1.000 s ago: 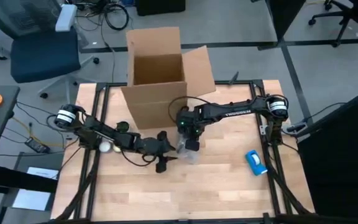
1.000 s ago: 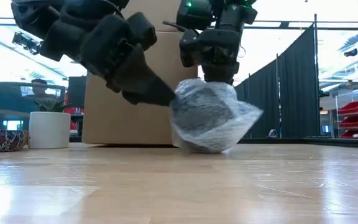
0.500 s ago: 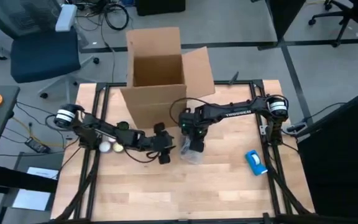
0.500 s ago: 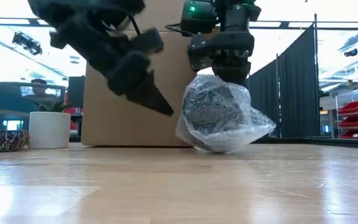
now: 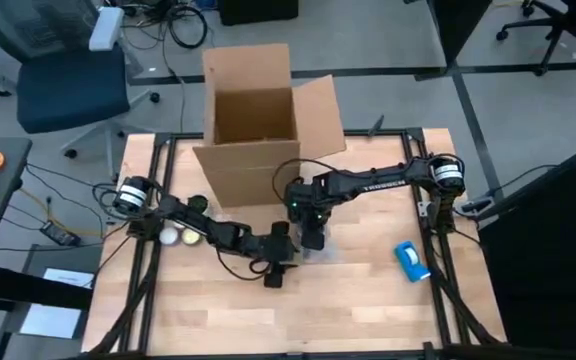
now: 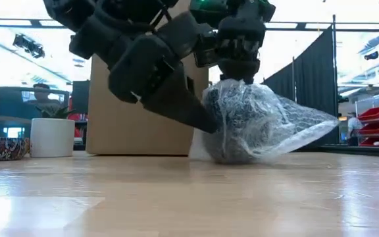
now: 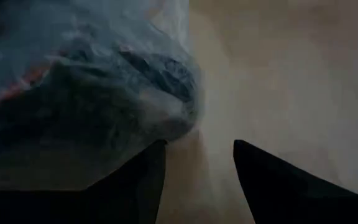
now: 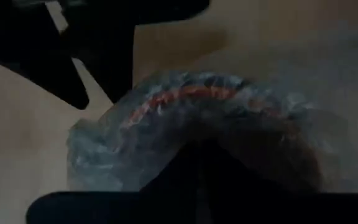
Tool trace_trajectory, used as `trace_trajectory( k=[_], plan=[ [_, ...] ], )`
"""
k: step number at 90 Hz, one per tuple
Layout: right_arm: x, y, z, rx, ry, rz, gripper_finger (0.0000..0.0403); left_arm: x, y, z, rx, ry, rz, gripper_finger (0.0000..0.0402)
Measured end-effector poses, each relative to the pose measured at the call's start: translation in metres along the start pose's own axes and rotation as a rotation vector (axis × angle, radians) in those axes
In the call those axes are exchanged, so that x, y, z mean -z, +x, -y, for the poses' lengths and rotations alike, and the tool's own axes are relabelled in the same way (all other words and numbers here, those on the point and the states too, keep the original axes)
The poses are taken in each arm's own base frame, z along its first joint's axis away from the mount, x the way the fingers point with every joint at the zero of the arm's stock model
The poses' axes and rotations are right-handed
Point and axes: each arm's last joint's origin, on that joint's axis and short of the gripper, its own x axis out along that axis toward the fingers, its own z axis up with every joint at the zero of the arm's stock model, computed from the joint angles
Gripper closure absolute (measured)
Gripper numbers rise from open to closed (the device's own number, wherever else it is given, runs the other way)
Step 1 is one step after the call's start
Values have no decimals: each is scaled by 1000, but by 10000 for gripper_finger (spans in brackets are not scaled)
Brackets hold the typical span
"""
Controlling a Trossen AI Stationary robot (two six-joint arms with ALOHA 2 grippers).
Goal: Wrap mug
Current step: Wrap the black mug with bubble wrap
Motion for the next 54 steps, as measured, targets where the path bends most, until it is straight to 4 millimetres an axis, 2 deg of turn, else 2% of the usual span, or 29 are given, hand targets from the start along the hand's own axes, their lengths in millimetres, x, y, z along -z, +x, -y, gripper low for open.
trace_trajectory(
  k=[12,26,37,54],
  plan=[
    [-1,-21,-14,43,-4,-35,403,3,0,2,-2,10,-23,229],
    [-8,-39,-25,161,-50,35,403,4,0,2,-8,11,-34,229],
    [-8,-34,-24,220,-63,61,403,4,0,2,-10,11,-42,229],
    [2,-10,-17,259,-59,41,403,5,0,2,-12,7,-43,229]
  ],
)
